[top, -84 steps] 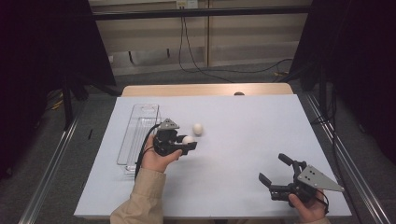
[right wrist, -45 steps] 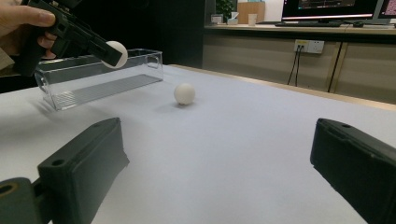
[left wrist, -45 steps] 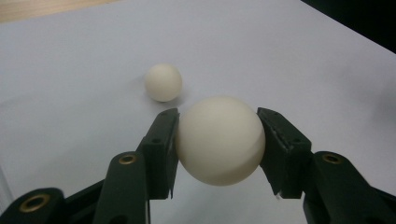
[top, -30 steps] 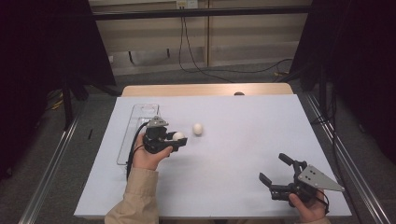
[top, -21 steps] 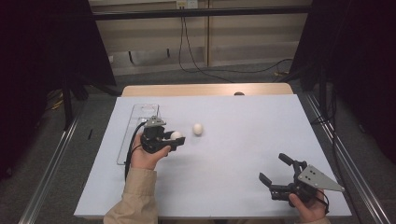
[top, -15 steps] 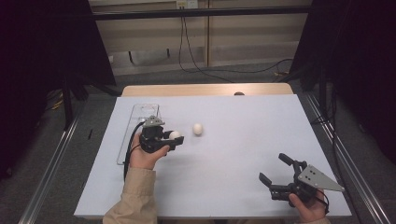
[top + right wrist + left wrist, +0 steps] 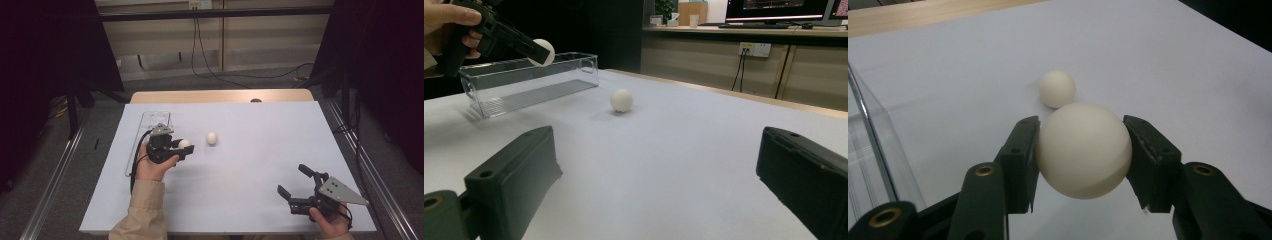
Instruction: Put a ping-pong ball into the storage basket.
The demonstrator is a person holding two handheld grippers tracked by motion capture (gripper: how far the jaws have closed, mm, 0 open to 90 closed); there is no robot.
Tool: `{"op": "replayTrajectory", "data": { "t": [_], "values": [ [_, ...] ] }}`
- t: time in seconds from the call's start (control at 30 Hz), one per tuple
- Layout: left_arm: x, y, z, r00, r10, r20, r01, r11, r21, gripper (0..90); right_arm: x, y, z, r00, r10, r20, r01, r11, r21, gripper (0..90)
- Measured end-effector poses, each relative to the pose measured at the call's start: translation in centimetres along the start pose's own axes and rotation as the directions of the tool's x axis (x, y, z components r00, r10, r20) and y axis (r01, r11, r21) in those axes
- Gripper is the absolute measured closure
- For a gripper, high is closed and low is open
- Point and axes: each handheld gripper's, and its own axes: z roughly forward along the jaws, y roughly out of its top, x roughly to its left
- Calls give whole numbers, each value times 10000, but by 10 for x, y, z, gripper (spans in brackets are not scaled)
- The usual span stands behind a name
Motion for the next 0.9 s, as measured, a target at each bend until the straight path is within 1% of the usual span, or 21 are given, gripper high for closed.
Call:
{"op": "replayTrajectory", "data": {
  "t": [0.07, 0.17, 0.2, 0.33, 0.57, 0.73, 0.9],
  "values": [
    [1, 0, -1, 10000, 31, -42, -31, 10000, 8, 508, 0, 0, 0, 10000, -1, 4, 1, 10000, 0, 24],
    [2, 0, -2, 10000, -52, -81, 52, 10000, -75, 508, 0, 0, 0, 10000, -5, 3, 5, 10000, 8, 23],
    [3, 0, -3, 10000, -13, -71, 13, 10000, -58, 508, 0, 0, 0, 10000, -3, 2, 3, 10000, 7, 23],
    [5, -1, -5, 9998, -145, -116, 143, 9998, -139, 508, 0, 0, 0, 10000, -5, -1, 5, 10000, 16, 24],
    [8, -1, -8, 9998, -141, -162, 139, 9998, -171, 508, 0, 0, 0, 10000, -10, -6, 10, 10000, 7, 24],
    [10, -2, -9, 9992, -187, -352, 181, 9997, -191, 508, 0, 0, 0, 10000, -1, -1, 1, 10000, 12, 24],
    [12, -3, -11, 9988, -253, -424, 242, 9994, -260, 509, 0, 0, 0, 10000, -3, 10, 3, 10000, 8, 24]
  ]
}}
